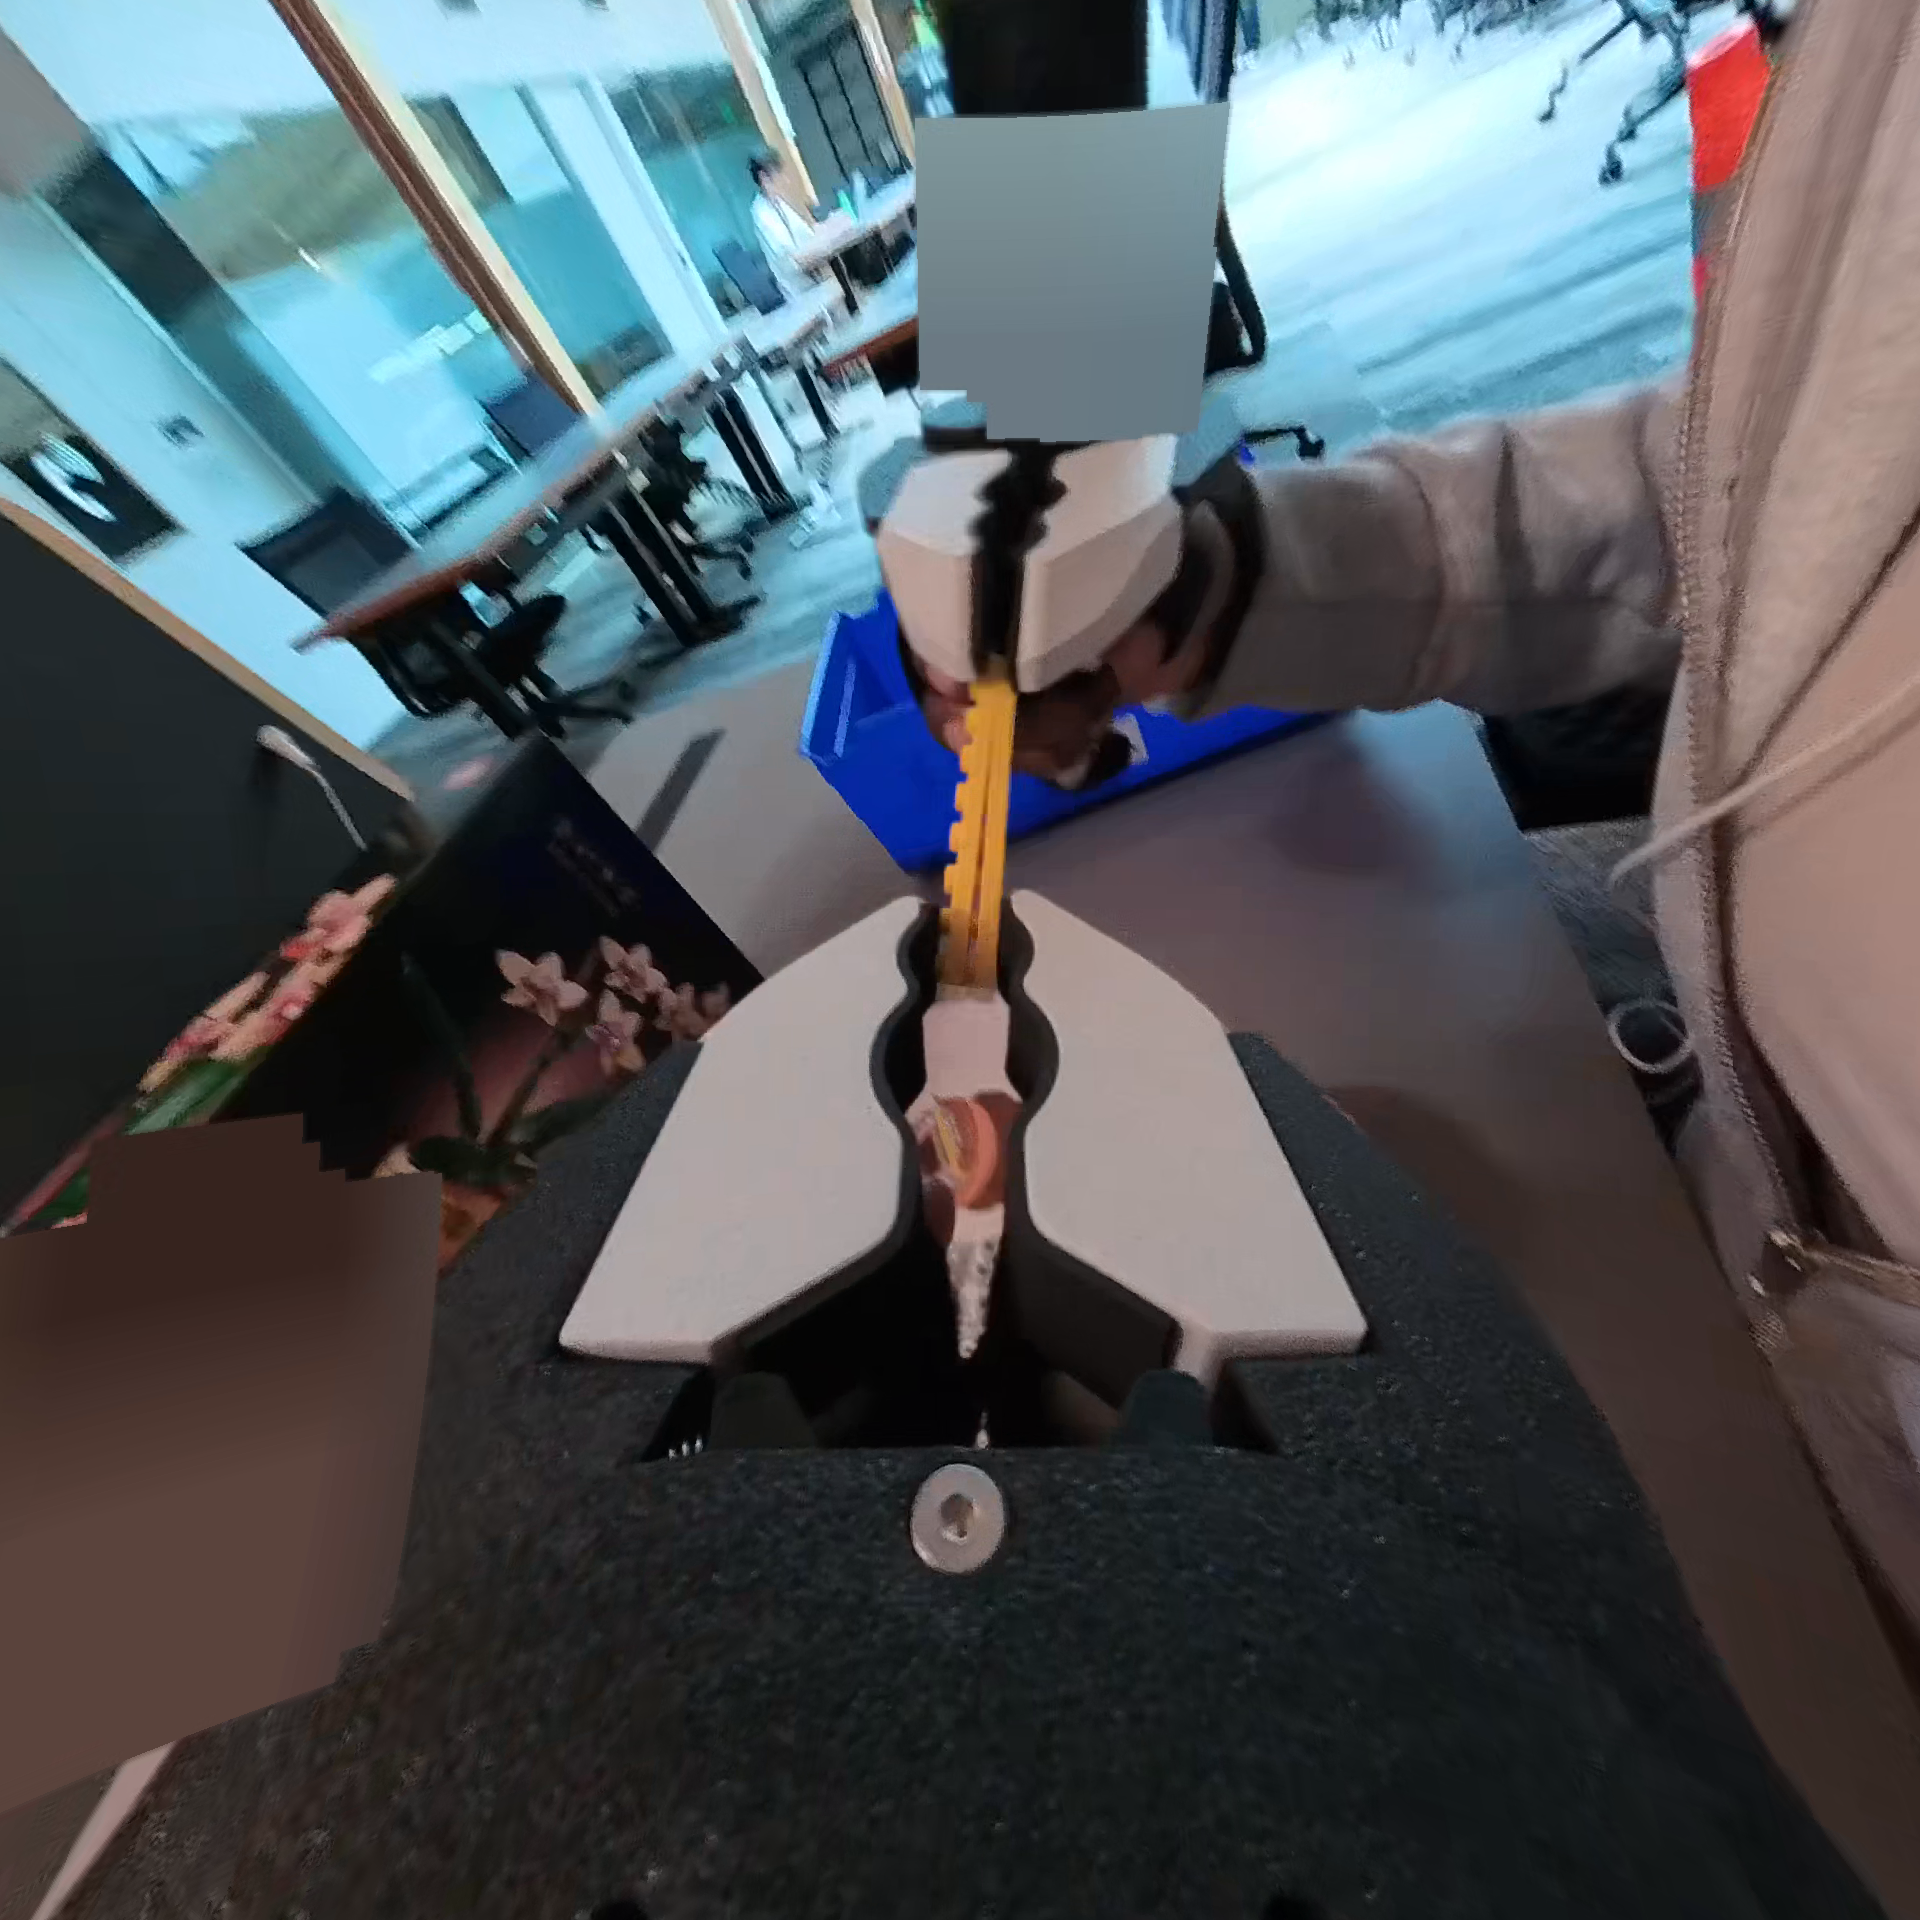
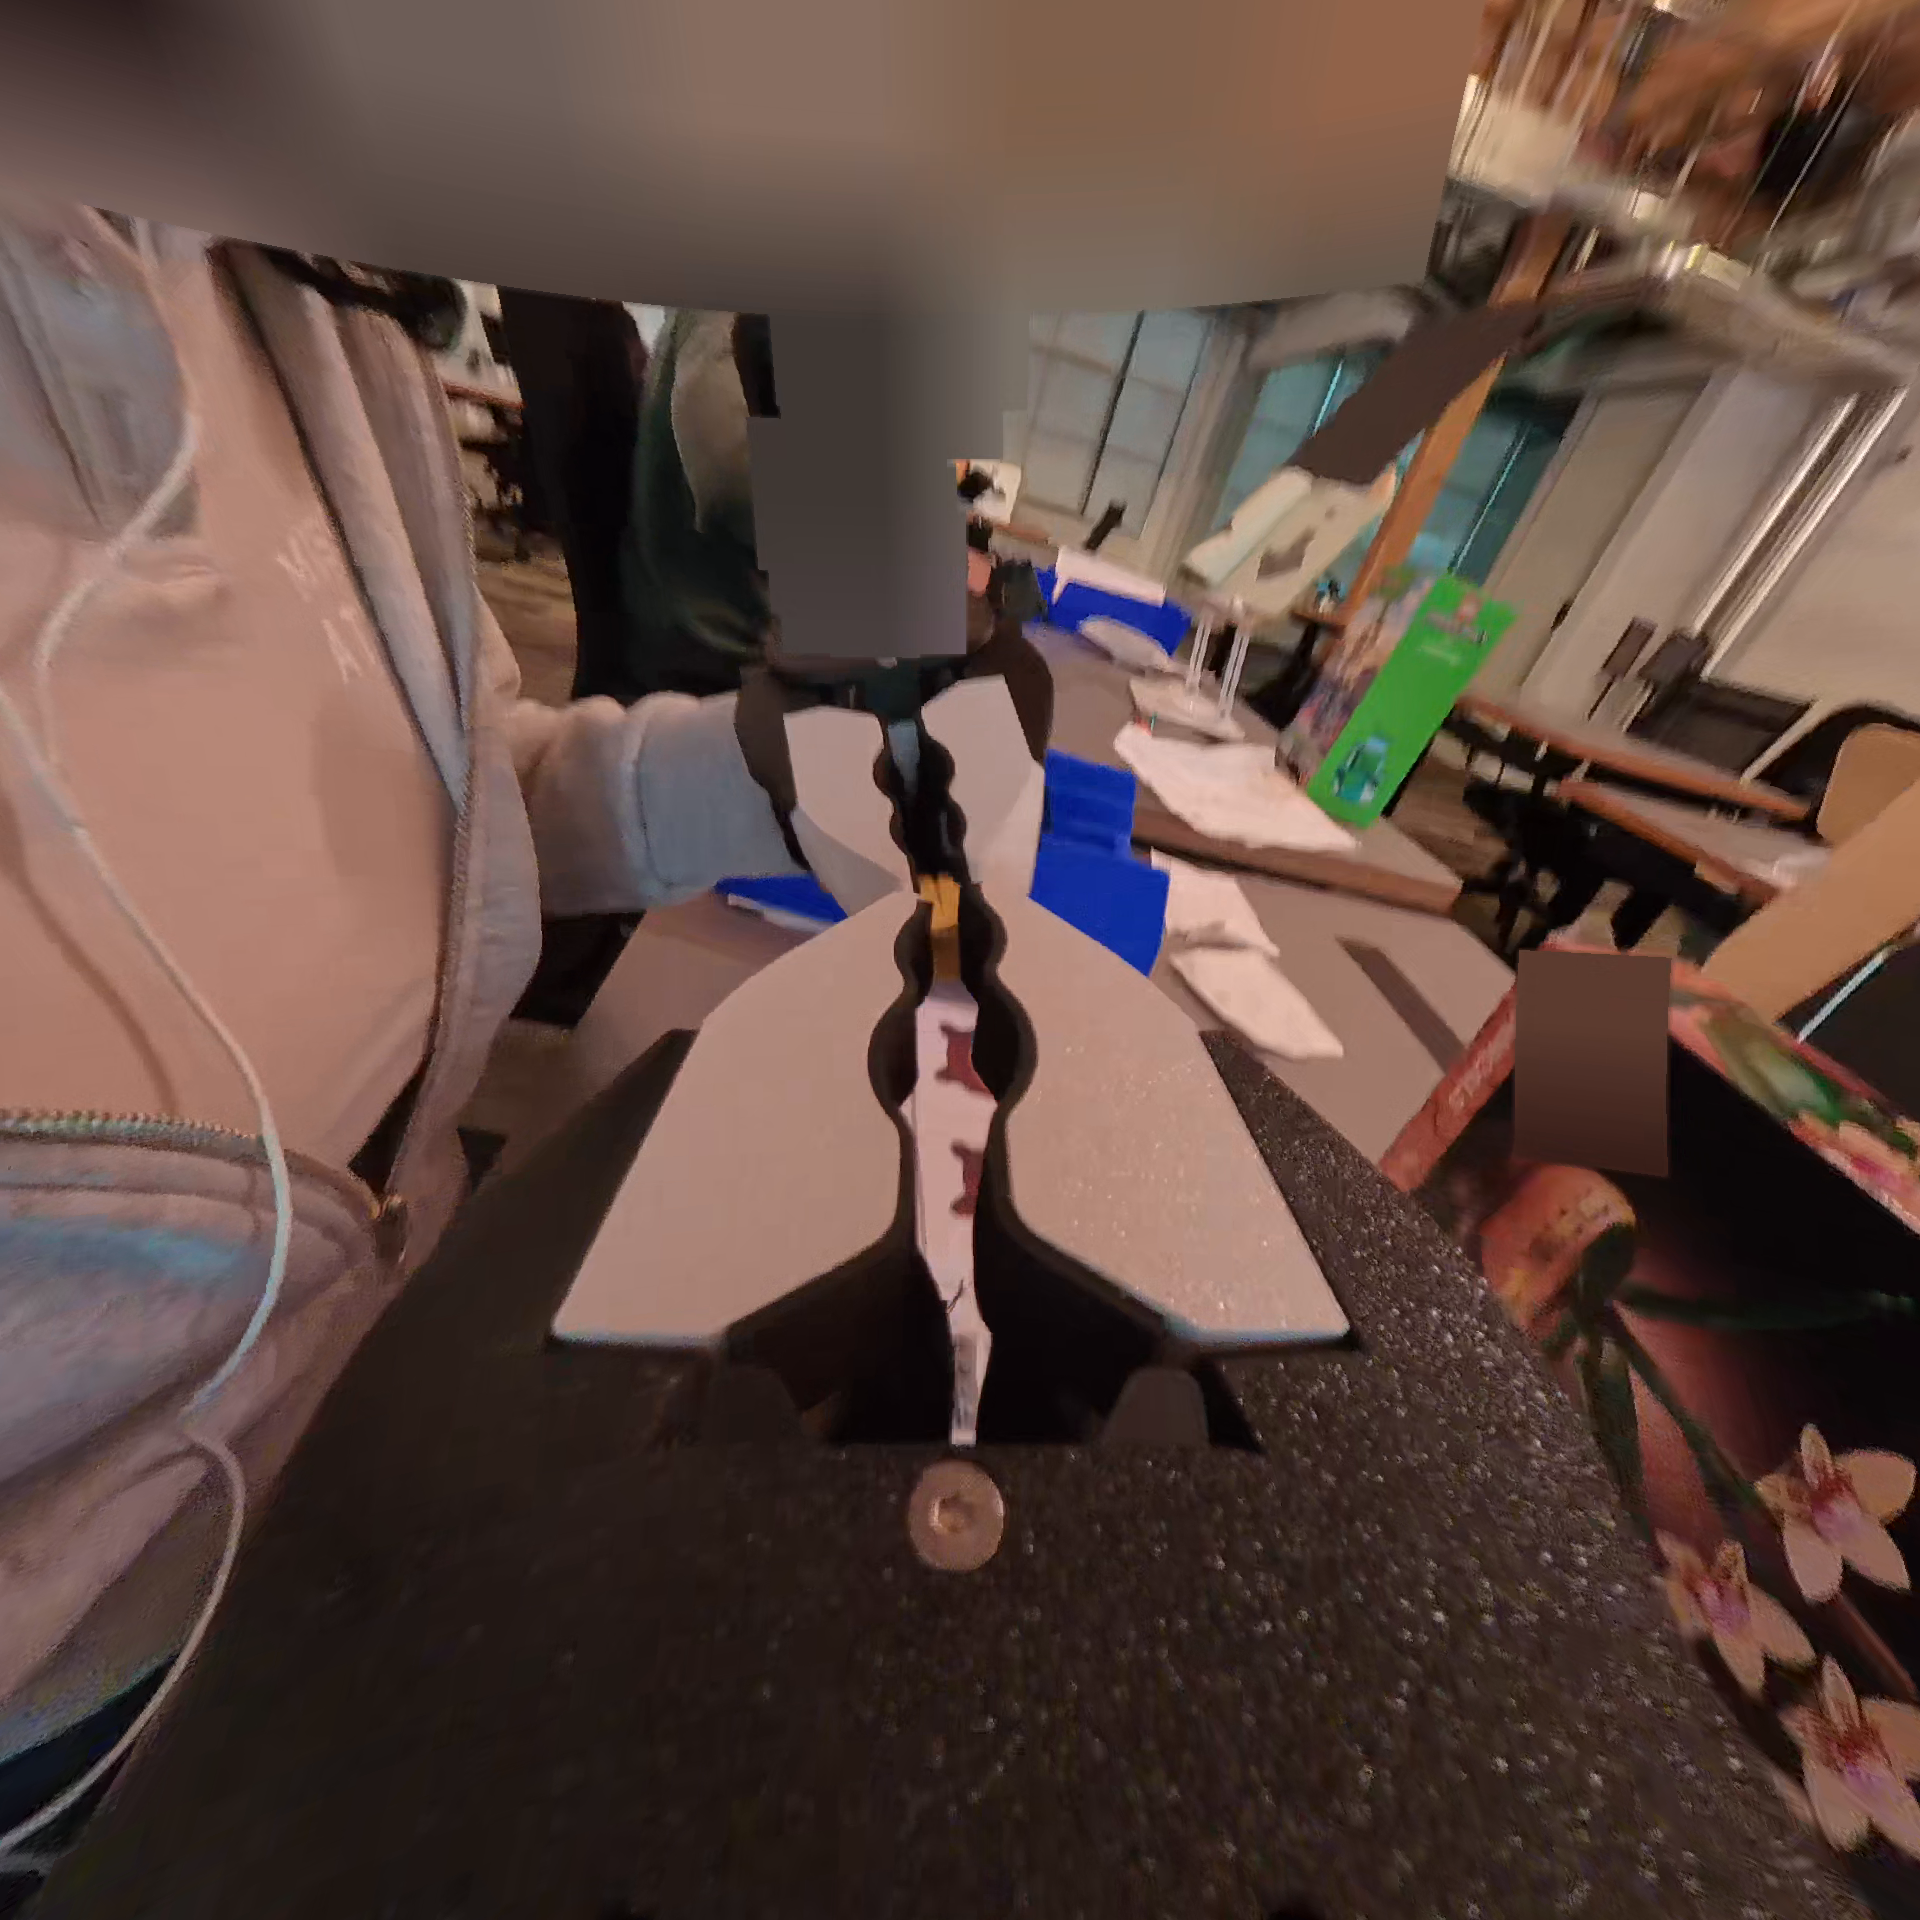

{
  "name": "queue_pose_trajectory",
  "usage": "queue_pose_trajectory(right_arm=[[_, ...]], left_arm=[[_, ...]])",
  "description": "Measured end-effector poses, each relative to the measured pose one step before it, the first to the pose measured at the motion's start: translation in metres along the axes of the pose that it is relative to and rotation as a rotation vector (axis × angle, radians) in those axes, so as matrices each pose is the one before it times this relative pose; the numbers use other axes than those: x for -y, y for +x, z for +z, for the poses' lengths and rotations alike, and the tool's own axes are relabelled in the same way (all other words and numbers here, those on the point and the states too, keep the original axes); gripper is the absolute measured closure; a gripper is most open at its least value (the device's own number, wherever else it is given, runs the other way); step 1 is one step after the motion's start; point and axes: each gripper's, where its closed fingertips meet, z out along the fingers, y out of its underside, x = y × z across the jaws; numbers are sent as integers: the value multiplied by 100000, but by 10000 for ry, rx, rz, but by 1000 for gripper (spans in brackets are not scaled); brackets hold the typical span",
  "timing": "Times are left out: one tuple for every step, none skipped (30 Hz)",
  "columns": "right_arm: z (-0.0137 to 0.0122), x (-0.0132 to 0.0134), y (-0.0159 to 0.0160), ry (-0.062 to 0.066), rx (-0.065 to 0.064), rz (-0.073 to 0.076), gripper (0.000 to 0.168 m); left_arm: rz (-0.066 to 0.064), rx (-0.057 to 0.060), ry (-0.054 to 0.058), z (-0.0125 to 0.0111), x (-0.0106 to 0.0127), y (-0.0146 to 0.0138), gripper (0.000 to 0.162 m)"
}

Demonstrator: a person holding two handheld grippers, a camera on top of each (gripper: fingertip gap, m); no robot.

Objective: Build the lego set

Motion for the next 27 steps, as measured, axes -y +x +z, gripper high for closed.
queue_pose_trajectory(right_arm=[[-115,-617,160,-524,-47,30,162],[2,-499,263,-571,-223,-185,155],[117,-407,181,-600,-233,-404,148],[266,-428,-204,-653,9,-475,148],[425,-532,-372,-716,157,-366,148],[486,-545,-522,-640,290,-270,146],[462,-488,-399,-515,244,-205,145],[347,-346,-28,-335,-2,-182,147],[153,-115,-52,-103,9,-184,158],[38,114,-94,75,64,-16,159],[-36,152,-84,118,97,115,159],[-30,123,-45,68,63,51,160],[56,-39,-22,-54,-16,-67,160],[134,-121,-1,-88,-77,-103,160],[179,-118,-98,-31,-5,65,160],[118,-19,-79,130,17,230,160],[34,128,-77,362,55,299,161],[75,128,-123,451,111,410,161],[110,47,-52,466,71,431,161],[120,-99,-96,325,127,395,161],[86,-169,-43,199,64,185,161],[78,-117,-81,135,80,89,161],[81,-61,-89,60,85,97,161],[98,8,-24,-21,-12,-48,161],[102,73,148,-74,-155,-112,161],[81,246,69,23,-105,-167,161],[27,291,46,21,-60,-180,161]], left_arm=[[-28,-77,-379,133,-493,155,152],[120,-67,-458,175,-607,177,152],[161,-152,-570,233,-734,295,152],[98,-149,-477,278,-594,292,152],[-15,-197,-211,284,-232,332,152],[-94,-240,3,229,41,331,152],[-100,-111,105,148,178,111,152],[-60,-40,69,65,136,-13,152],[-38,40,-11,4,15,-136,152],[-66,36,-29,-49,-27,-136,153],[-124,-145,53,-77,67,124,154],[-168,-114,75,-72,92,108,154],[-88,-52,1,-35,7,65,154],[33,-3,-113,-17,-121,24,154],[80,-16,-154,-26,-206,50,154],[-4,-66,-76,-46,-160,101,154],[-102,-79,128,-76,11,98,154],[-162,-111,286,-134,141,130,154],[-128,-81,315,-140,147,105,154],[-88,-20,288,-100,54,79,154],[-133,26,198,4,-79,65,154],[-67,78,198,26,-100,57,154],[-70,70,205,-5,-63,80,154],[-101,58,199,-62,-30,33,154],[-60,119,235,-101,35,-80,154],[1,183,305,-170,163,-181,154],[48,170,351,-196,280,-107,153]])
